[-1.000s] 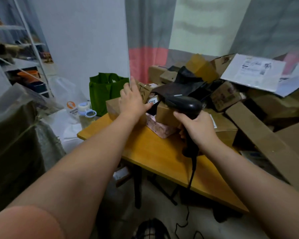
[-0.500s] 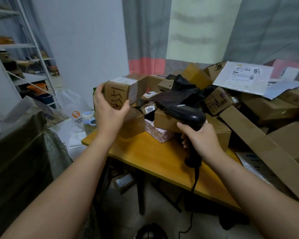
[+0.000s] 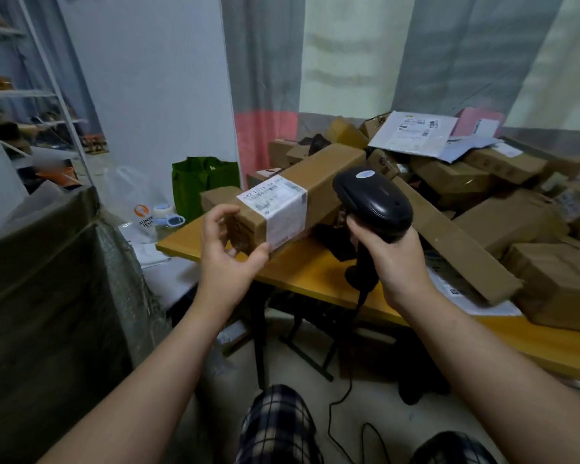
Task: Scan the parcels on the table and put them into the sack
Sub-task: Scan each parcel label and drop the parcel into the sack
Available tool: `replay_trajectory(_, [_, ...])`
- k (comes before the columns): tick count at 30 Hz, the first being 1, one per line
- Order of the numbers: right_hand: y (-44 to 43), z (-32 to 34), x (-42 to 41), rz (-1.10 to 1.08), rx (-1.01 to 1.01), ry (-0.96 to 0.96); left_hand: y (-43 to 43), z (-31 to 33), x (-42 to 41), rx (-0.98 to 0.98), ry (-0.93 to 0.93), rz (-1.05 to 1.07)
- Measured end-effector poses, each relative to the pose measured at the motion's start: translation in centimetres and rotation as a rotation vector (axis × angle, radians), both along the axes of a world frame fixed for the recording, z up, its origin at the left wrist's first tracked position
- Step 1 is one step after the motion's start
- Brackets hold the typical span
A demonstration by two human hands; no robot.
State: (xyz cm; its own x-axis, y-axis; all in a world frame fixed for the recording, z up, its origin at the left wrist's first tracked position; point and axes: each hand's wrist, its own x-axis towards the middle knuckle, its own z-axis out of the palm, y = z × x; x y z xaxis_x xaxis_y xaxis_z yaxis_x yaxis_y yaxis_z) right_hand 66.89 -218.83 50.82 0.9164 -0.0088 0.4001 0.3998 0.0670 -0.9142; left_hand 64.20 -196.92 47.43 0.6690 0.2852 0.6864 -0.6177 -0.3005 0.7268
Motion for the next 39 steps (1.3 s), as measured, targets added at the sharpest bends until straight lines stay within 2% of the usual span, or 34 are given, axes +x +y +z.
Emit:
replay_trajectory(3, [-2.0,-1.0,-1.2,-0.072,-0.014,-0.056,-1.1,-1.3,-0.4,0.348,-0.038,0.075])
replay_trajectory(6, [-4.0,-2.1,-1.7,-0.134,-0.116,-0.075,-2.0,-2.6,0.0,0.722,-0.020,0.040])
replay_trajectory(8, [-5.3,-2.8,-1.5,-0.125,-0.227,-0.076,-2.3,-3.8,0.7,0.845,-0.007,0.024])
replay_trajectory(14, [-5.8,-4.8,-0.2,-0.092,-0.395,-0.061,-1.3,-6.8,2.0,0.810,0.216,-0.061])
replay_trajectory(18, [-4.1,-6.6,0.4,-0.072,-0.412,0.035,-0.7,-7.3,2.7,0.661,0.312,-0.048])
replay_trajectory(23, [-3.7,-7.3,-1.0,-0.031,-0.504,0.029,0.2,-6.8,3.6,0.755,0.313,0.028])
replay_trajectory(27, [-3.8,-4.5,-2.1,-0.070,-0.608,0.015,0.5,-6.4,3.9,0.812,0.308,0.100])
replay_trajectory(34, [-4.7,-1.1,-5.2,-0.042,-0.606,0.170,0.0,-5.7,3.3,0.878,0.311,0.165])
replay_trajectory(39, [-6.2,-0.4,-6.1,-0.046,-0.627,0.192,-0.5,-5.5,2.7,0.888,0.343,0.176])
